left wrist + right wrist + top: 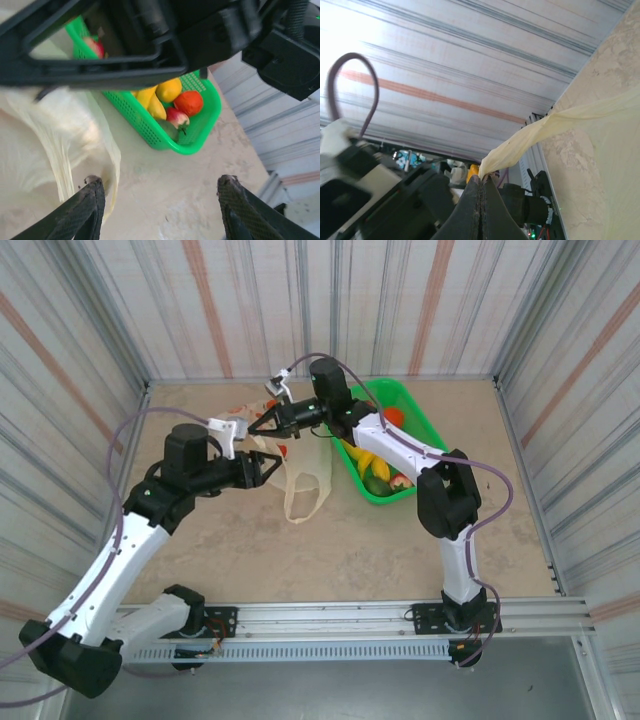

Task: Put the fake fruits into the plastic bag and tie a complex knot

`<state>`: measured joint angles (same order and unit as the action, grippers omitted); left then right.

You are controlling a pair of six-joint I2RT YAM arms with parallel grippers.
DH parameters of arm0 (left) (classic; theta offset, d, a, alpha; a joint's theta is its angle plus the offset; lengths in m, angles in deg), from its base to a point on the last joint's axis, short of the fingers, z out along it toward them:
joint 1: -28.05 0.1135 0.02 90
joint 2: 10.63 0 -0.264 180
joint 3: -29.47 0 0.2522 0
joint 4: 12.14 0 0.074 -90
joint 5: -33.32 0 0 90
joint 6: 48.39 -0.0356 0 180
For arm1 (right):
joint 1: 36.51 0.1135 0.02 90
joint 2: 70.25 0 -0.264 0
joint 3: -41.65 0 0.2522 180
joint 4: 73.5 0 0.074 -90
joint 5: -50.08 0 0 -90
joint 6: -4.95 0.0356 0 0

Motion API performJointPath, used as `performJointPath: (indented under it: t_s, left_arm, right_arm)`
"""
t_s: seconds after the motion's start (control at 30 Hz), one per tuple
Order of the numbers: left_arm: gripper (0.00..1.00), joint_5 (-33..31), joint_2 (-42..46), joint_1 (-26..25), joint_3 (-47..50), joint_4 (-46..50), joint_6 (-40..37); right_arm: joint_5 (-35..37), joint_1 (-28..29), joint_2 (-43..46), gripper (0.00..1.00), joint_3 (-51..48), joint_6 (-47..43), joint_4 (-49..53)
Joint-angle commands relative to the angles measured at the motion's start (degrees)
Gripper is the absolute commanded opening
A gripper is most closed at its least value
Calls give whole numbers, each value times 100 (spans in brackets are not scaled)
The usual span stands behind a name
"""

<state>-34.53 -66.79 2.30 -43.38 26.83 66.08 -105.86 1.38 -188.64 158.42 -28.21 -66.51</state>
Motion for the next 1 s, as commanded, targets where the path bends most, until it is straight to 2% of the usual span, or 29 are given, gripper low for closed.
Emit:
performJointPath:
  t_s: [0.0, 0.2, 0.37, 0.57, 0.67, 0.73, 0.9, 0.97]
  left_arm:
    - [60, -1333, 4, -299, 31, -535, -613]
    - [54, -1706, -100, -325, 47, -433, -574]
    - [56, -1780, 66, -325, 229, -491, -566]
    - [59, -1662, -290, -325, 20, -238, -408]
    - [59, -1333, -390, -290, 96, -506, -383]
    - [56, -1164, -459, -289, 125, -706, -375]
    - [51, -1382, -591, -278, -45, -763, -347]
    - [45, -1551, -572, -262, -93, -706, -362]
  right_arm:
    - [73, 19, 36, 0, -134, 241, -353]
    - [93, 17, 99, 0, -232, 428, -613]
    - [101, 14, 144, 0, -272, 545, -754]
    - [157, 29, 149, 0, -283, 746, -942]
    - [143, 50, 149, 0, -267, 786, -982]
    - [149, 66, 149, 0, -271, 786, -982]
    - [167, 87, 147, 0, -298, 793, -976]
    - [168, 95, 156, 0, -298, 793, -976]
